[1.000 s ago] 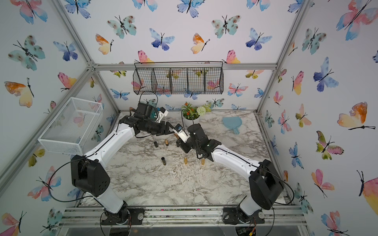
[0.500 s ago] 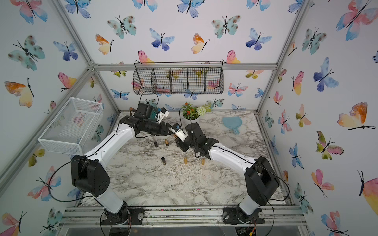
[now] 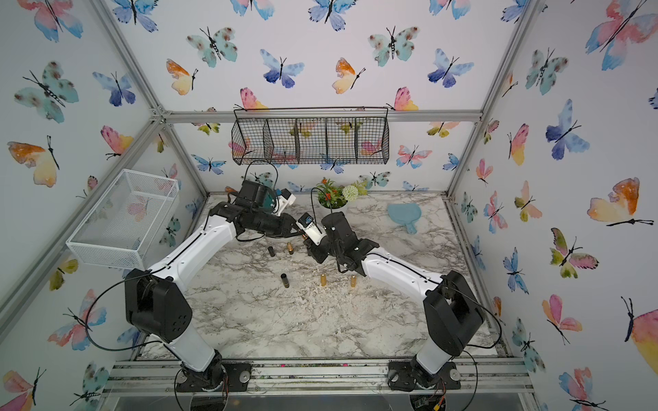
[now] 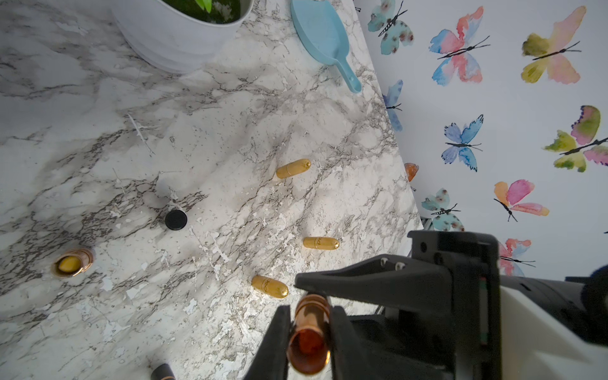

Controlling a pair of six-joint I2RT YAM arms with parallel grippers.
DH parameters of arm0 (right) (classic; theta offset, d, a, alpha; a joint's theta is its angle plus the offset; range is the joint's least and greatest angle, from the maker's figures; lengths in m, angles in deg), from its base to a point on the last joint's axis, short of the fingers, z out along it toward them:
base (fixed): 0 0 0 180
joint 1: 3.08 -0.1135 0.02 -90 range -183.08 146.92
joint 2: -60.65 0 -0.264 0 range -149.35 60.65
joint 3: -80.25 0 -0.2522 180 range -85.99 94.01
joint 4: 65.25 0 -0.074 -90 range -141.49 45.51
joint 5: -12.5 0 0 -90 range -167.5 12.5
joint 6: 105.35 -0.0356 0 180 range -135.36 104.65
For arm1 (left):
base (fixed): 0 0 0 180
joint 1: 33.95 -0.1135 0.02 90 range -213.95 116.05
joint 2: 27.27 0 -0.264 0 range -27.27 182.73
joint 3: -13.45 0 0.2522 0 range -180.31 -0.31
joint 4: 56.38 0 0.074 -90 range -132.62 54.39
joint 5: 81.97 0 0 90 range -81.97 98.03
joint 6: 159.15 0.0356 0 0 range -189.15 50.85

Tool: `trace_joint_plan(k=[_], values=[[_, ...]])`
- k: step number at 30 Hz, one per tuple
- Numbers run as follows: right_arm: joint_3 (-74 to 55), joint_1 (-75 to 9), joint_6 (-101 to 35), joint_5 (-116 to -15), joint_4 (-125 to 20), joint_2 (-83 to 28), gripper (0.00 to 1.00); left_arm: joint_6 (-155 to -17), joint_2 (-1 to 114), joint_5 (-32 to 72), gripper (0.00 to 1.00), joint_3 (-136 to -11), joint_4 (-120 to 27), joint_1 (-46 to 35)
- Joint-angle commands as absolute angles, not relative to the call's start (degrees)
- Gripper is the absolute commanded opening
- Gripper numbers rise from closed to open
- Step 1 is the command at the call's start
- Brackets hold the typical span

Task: Open the lipstick cap
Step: Place the lipstick at the center of the board.

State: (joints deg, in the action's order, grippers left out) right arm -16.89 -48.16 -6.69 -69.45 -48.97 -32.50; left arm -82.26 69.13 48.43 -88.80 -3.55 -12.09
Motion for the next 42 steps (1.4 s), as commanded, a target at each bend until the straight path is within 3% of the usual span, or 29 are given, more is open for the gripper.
trace_joint_plan(k=[1, 3, 6, 8, 16, 22, 29, 42], values=[[-15.06, -48.08, -6.21, -69.35, -49.1, -33.31, 0.19, -81.28, 69.73, 48.97, 0.15, -88.43, -2.85, -11.94], [-15.04, -48.08, -6.48, -70.44, -48.95, -33.14, 0.24, -81.28, 69.61, 48.94, 0.11, -88.5, -2.83, -11.89], [-14.36, -48.08, -7.43, -71.54, -48.43, -33.04, 0.55, -81.43, 69.58, 48.68, 0.09, -89.27, -2.83, -11.98], [-13.43, -48.08, -7.44, -72.2, -47.06, -32.88, 0.61, -81.87, 69.51, 47.39, 0.08, -89.88, -2.82, -12.15], [-14.26, -48.09, -6.22, -75.62, -42.04, -27.27, 0.61, -83.99, 71.84, 35.26, 0.06, -94.28, -4.14, -11.41], [-17.02, -48.14, -6.39, -80.91, -37.03, -19.87, 0.61, -82.43, 76.15, 15.84, 0.07, -95.36, -8.86, -3.46], [-21.46, -48.08, -7.53, -86.14, -37.08, -10.37, 0.61, -81.12, 85.25, 4.71, 0.1, -98.64, -11.28, 2.99], [-25.15, -48.08, -7.75, -88.4, -36.72, -8.57, 0.61, -80.58, 94.29, 1.89, 0.12, -97.85, -14.67, 5.32]])
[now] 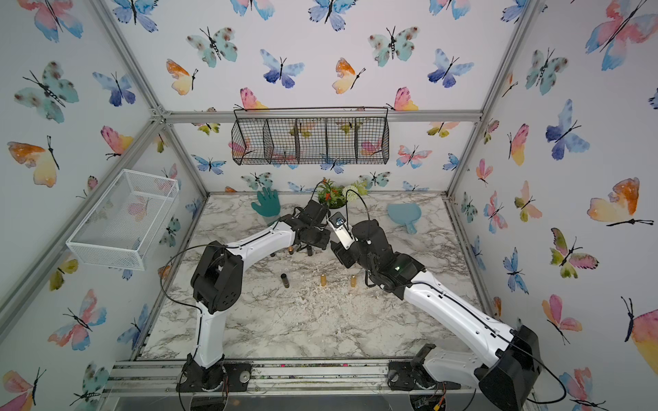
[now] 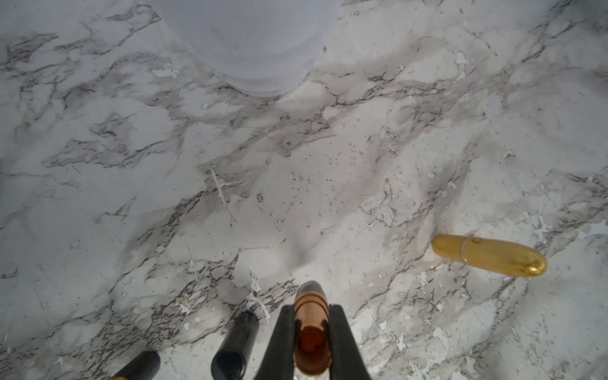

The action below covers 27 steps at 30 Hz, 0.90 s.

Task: Open the lipstick cap
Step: Place the lipstick at the center of the board.

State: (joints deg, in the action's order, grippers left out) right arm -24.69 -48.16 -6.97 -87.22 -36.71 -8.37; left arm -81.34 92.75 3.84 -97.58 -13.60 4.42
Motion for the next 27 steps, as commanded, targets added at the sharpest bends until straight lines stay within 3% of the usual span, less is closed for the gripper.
trace_joint_plan(k=[1, 10, 16, 27], values=[[-25.24, -48.08, -7.71, -88.49, -36.68, -8.65, 0.61, -80.56, 94.61, 1.58, 0.12, -97.78, -14.67, 5.5], [-25.76, -48.09, -7.53, -88.83, -36.99, -8.44, 0.62, -80.57, 95.94, 1.25, 0.17, -96.84, -14.58, 6.39], [-25.02, -48.13, -7.62, -89.37, -36.05, -8.63, 0.62, -81.27, 95.58, 0.48, 0.39, -96.06, -14.48, 6.51], [-23.13, -48.1, -8.32, -90.07, -34.49, -6.14, 0.62, -81.74, 91.03, 2.86, 0.54, -100.46, -13.05, 6.51]])
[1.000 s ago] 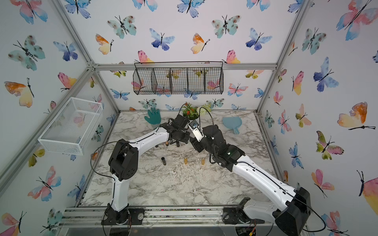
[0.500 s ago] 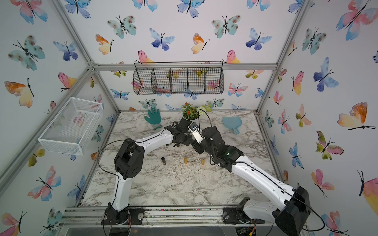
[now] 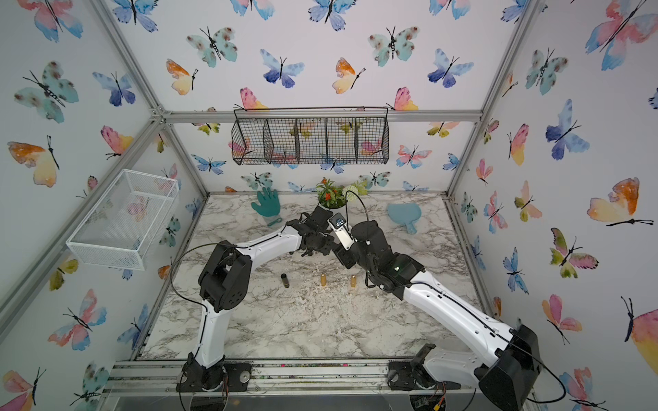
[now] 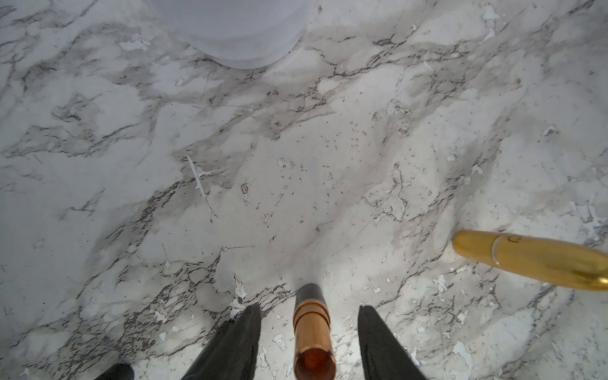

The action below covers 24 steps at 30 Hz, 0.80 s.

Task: Open the lipstick cap
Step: Place the lipstick at the center of the board, then pick up the lipstick at the center of the board.

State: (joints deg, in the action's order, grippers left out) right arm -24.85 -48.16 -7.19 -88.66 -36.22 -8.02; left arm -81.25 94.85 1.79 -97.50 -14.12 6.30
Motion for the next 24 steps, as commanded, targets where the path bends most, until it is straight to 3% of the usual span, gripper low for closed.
trace_joint_plan(k=[1, 9, 24], values=[[-22.3, -48.1, -8.93, -90.07, -33.91, -5.57, 0.62, -81.44, 90.58, 4.13, 0.56, -101.23, -13.0, 6.41], [-16.13, -48.13, -10.35, -92.25, -29.09, -0.73, 0.62, -80.21, 93.02, 13.47, 0.64, -108.94, -10.45, 8.31], [-15.39, -48.1, -12.02, -92.63, -26.38, 2.01, 0.63, -80.09, 103.4, 3.69, 0.67, -115.08, -11.29, 14.47]])
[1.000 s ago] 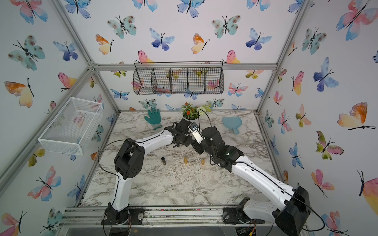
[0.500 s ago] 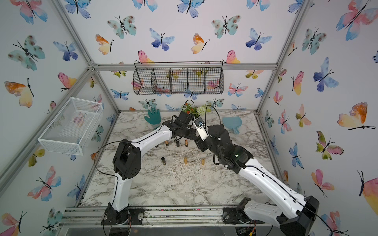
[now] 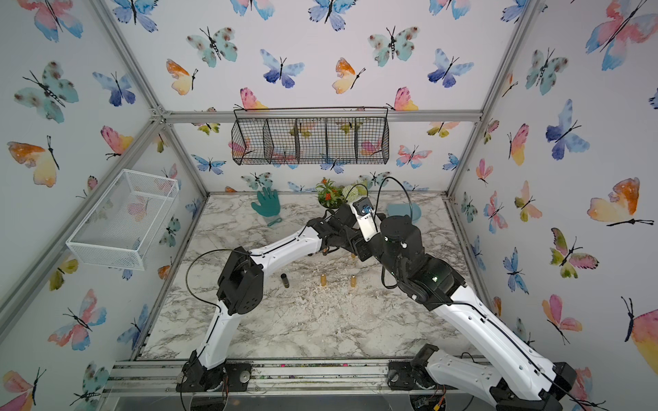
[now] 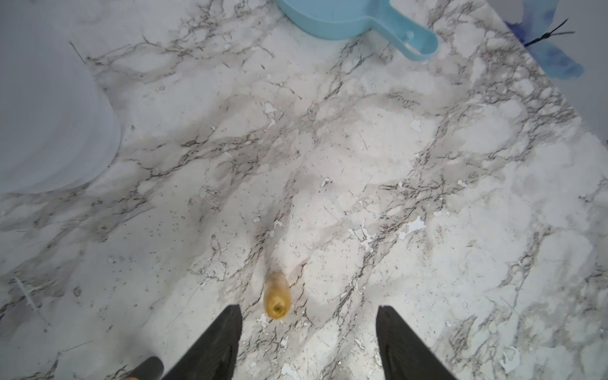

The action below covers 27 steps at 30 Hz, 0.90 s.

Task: Open the lipstick cap
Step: Pick up the lipstick at the center of the board.

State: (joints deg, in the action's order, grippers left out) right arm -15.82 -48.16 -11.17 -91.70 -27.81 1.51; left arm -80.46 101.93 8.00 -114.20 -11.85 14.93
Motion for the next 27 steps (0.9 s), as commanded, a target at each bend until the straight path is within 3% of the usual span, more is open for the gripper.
trace_joint_plan(k=[1, 10, 27], values=[[-15.41, -48.11, -12.1, -92.62, -26.44, 2.28, 0.63, -80.27, 103.86, 3.08, 0.67, -114.96, -11.64, 14.58], [-17.03, -48.14, -12.08, -93.06, -26.72, 2.31, 0.63, -80.31, 106.31, 2.45, 0.63, -115.18, -12.03, 14.56], [-19.19, -48.13, -11.79, -92.95, -28.38, 1.7, 0.63, -80.18, 106.83, 4.26, 0.27, -115.53, -12.05, 14.74]])
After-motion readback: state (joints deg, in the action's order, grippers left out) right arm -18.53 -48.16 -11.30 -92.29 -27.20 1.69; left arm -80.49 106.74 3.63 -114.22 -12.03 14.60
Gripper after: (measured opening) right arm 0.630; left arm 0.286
